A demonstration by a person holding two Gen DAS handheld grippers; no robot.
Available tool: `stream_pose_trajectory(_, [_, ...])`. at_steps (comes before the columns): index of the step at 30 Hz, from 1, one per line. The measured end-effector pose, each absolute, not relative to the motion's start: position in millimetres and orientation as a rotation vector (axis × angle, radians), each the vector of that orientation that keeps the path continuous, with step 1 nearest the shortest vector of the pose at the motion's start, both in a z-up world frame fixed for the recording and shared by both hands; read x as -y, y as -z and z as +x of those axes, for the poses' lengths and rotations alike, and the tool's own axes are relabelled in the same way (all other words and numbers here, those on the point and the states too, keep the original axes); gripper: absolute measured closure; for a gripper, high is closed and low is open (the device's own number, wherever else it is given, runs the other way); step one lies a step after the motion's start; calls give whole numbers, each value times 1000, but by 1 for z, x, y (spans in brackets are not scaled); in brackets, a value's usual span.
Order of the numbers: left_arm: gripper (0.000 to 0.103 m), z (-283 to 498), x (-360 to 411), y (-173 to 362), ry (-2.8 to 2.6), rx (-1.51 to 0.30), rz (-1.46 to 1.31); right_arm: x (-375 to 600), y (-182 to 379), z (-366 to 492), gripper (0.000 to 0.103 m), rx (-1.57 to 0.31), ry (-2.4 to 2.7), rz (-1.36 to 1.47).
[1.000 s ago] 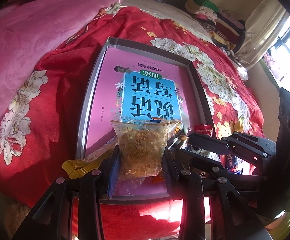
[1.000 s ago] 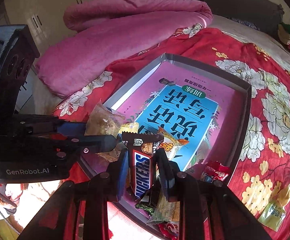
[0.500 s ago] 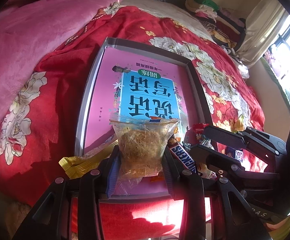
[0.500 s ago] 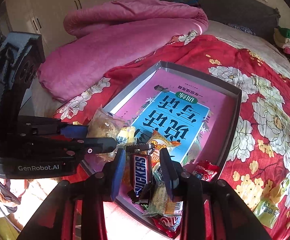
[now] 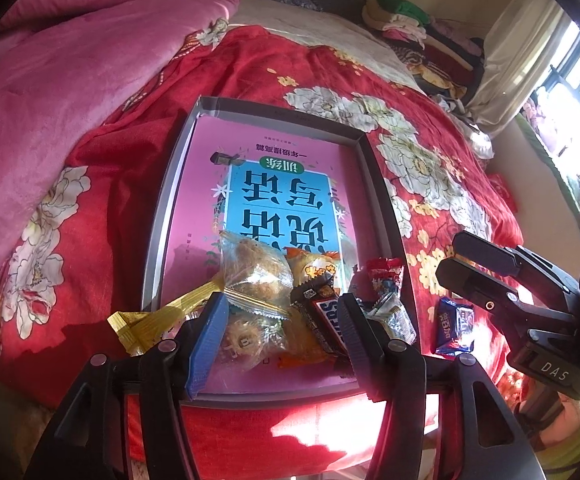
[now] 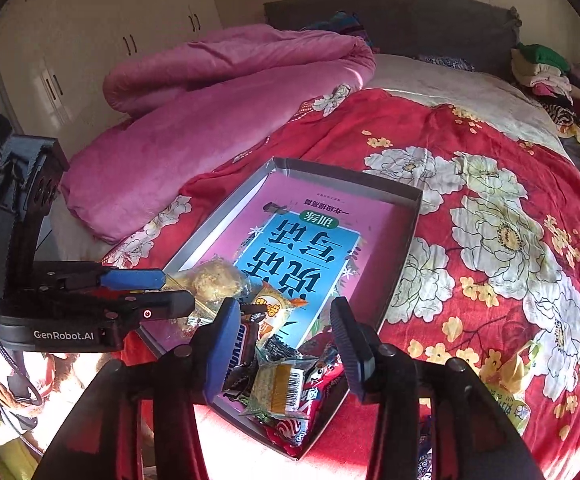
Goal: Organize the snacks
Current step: 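Open both tools to drop the noodle bag and Snickers into the tray, then grasp the blue biscuit pack with the left tool while the right tool grasps the yellow-green candy bag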
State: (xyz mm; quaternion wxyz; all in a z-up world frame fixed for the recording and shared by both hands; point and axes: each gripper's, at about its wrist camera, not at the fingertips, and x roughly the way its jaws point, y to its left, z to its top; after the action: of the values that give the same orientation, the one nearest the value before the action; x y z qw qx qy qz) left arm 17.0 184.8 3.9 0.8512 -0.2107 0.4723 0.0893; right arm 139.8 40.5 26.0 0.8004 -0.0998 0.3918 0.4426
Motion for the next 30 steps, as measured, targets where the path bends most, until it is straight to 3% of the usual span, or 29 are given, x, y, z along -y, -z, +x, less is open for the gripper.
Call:
stream_pose_trajectory(8, [40, 25, -163, -20, -157, -978, -403, 7, -34, 164, 55, -818, -849, -137])
stream_pose_trajectory(13, [40, 31, -143, -31, -118, -969, -375, 40, -37, 175, 43, -803, -793, -90])
stream_pose_trajectory(30, [39, 66, -39, -21, 114, -1071, -291, 119, -10, 199, 41, -862, -635, -42])
